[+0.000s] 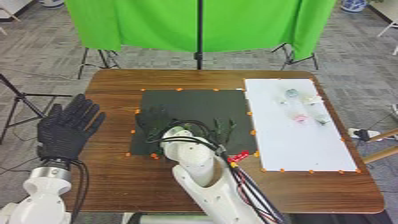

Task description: Arrange flowers

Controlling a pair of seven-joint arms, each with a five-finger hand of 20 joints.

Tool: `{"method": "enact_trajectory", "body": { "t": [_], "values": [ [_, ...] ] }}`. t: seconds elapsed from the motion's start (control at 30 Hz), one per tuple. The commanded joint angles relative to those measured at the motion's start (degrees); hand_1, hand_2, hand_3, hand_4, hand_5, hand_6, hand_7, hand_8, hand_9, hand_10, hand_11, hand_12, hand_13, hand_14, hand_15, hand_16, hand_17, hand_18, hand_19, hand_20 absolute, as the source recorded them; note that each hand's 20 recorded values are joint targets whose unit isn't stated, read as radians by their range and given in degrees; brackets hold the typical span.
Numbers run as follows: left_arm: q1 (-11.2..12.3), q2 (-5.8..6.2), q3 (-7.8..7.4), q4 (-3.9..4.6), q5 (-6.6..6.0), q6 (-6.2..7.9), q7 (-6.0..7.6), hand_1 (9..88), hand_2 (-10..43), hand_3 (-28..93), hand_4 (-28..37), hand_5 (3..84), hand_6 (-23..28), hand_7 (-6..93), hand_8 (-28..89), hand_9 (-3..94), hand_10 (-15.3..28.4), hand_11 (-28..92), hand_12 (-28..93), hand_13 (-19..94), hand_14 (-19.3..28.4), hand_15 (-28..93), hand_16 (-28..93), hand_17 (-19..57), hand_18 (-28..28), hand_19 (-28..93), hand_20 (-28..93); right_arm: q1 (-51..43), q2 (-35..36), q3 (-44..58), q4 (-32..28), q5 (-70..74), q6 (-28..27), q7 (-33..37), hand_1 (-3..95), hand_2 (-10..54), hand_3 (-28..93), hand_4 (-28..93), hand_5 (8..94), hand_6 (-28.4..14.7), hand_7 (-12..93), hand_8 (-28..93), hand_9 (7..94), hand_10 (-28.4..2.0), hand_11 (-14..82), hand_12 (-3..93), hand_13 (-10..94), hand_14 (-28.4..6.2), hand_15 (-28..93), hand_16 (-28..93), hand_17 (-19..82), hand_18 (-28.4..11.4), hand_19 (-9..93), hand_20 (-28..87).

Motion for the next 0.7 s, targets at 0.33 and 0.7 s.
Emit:
{"method": "enact_trajectory", "body": {
  "t": [0.33,0.7],
  "values": [
    [0.98,-3.28,-1.28,1.04,0.19,-0.71,-3.2,27.9,14.2,77,-28.3,50.1,9.2,18.2,-9,42.5,16.2,27,14,31,16.8,47,-6,-5.8,16.8,41,18,-2.97,4.98,8.74,-13.21,12.21,2.86,12.83,56.1,-9.5,77,-28,52.2,-5.5,21,-15,56.6,-18.6,22.6,18.2,47,-17.8,69,37,31,-26.7,88,52],
    [4.73,-4.36,-3.35,-0.88,1.87,0.86,-1.71,28.1,14.2,77,-28.3,50.0,9.3,18.0,-9,42.9,16.2,26,14,32,16.2,41,-8,-3.6,14.8,37,14,-9.3,23.36,28.26,-19.11,15.91,2.83,22.1,52.8,-9.5,84,-28,50.5,-5.5,19,-14,41.8,-20.0,14.8,14.2,31,-20.2,51,13,23,-26.7,77,42]
  ]
}}
